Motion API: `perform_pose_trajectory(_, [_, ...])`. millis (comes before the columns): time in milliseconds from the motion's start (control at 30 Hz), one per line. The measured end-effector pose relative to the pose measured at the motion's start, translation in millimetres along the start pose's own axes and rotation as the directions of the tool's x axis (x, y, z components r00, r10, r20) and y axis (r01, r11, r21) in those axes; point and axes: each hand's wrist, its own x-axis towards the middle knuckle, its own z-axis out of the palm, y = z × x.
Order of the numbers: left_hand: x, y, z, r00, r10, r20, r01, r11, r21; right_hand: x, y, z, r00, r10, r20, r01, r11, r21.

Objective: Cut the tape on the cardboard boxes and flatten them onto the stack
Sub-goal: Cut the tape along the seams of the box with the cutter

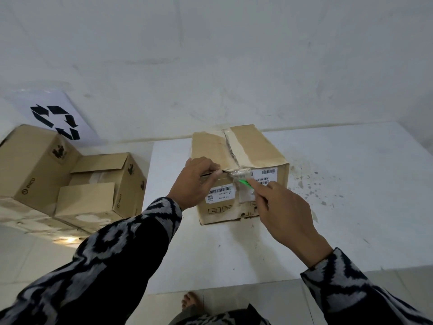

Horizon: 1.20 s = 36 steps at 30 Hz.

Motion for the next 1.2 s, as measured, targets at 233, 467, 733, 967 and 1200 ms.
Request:
perform_pose_trajectory(233, [-1, -1, 2, 1.0, -0.002, 0.001, 0.002, 1.0, -0.015, 1, -2, -7, 1.0, 0.03, 0.005, -0.03, 0.998, -0.054])
perform_pose_trajectory(467, [-4, 0, 4, 0.999, 0.05, -0.015, -0.051, 0.999, -0.013, 3, -18, -12, 0.999, 0.048, 0.024, -0.042, 0.976, -0.215])
perform_pose_trajectory(733, [-4, 1, 7, 0.998, 0.066, -0.015, -0.066, 0.998, 0.003, 2, -35, -22, 0.989, 0.12, 0.091, -0.09, 0.955, -0.282])
perform_pose_trajectory(967, [-5, 0, 9, 0.997, 0.073, -0.022, -0.073, 0.997, 0.017, 8, -36, -27, 0.98, 0.145, 0.138, -0.102, 0.955, -0.278])
perform_pose_trajectory(1200, [-3, -1, 10, 0.996, 0.075, -0.04, -0.075, 0.997, 0.014, 11, -35, -25, 0.981, 0.144, 0.128, -0.105, 0.957, -0.269])
